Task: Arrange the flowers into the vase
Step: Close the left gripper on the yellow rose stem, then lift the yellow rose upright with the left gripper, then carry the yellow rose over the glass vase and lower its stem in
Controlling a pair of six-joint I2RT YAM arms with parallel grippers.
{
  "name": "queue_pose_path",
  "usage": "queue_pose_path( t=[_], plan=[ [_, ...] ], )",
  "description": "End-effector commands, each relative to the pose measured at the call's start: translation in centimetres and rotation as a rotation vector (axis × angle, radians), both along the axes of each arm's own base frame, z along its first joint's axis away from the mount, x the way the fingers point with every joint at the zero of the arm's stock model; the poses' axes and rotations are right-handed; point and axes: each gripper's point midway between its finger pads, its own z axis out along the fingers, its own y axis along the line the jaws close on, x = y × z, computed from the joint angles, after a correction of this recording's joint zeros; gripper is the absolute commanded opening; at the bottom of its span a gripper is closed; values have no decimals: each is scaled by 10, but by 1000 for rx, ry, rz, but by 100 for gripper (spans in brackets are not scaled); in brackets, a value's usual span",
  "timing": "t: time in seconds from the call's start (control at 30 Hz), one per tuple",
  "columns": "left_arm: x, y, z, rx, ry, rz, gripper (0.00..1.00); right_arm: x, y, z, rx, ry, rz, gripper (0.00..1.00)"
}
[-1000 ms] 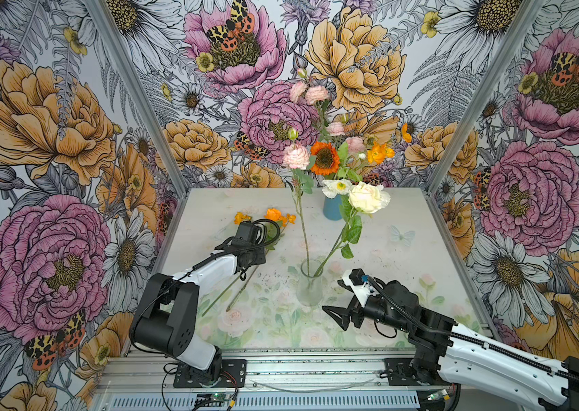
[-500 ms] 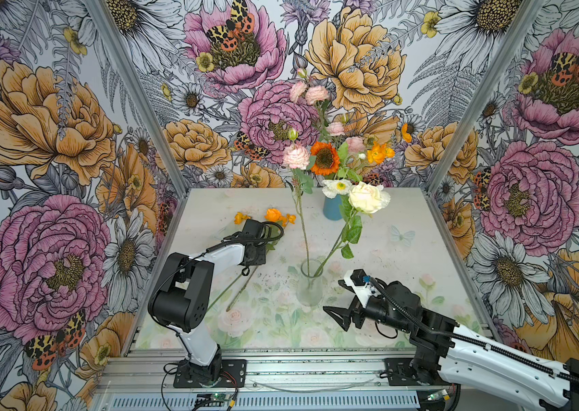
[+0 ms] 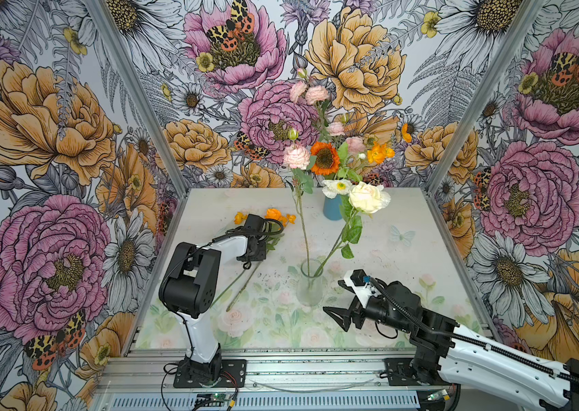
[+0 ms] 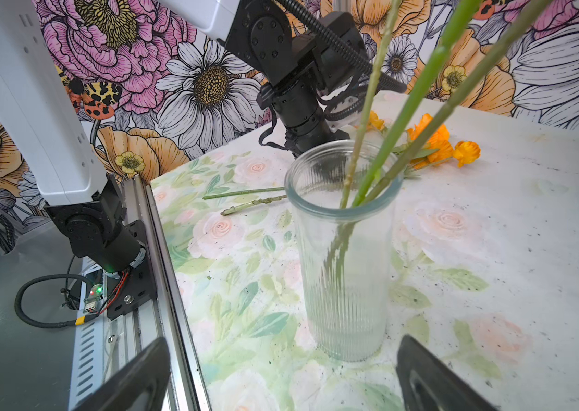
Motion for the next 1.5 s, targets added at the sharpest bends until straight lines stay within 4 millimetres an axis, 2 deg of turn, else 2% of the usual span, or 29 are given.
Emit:
queue_pose_path(
  t=[0.0,0.13,0.2,0.27,0.4,0.63,0.77,0.87,0.97,1.03,1.13,1.3,1.47],
  plan=[
    [-7,2,-16,-7,66,8,31,-2,-2,5,16,-8,5,99],
    [-8,2,-16,-9,73,6,10,-2,-3,5,16,-10,1,99],
    [-10,2,-11,-3,58,0,0,-3,-4,6,18,-11,1,100],
    [-12,2,-1,-2,36,-15,0,-2,-4,5,16,-11,-2,100],
    [-17,3,35,-1,-43,-42,0,-2,-3,3,7,-7,-1,99],
    [-30,17,112,21,-181,-17,0,0,-2,5,7,-10,-3,100],
    [-40,15,164,-73,-320,11,0,5,-4,4,4,-8,-35,100],
    [-52,10,217,-172,-489,27,0,10,-7,2,0,-7,-67,99],
    [-73,-7,293,-402,-800,1,0,12,-8,3,0,-13,-80,99],
    [-98,-14,347,-590,-1054,-32,0,13,-9,4,-1,-18,-86,99],
    [-137,-17,404,-849,-1360,-80,0,13,-8,4,6,-20,-81,99],
    [-175,-31,465,-1031,-1567,-181,0,12,-4,5,11,-9,-66,100],
    [-197,-52,503,-1110,-1703,-243,0,11,-5,4,20,0,-63,99]
  ],
)
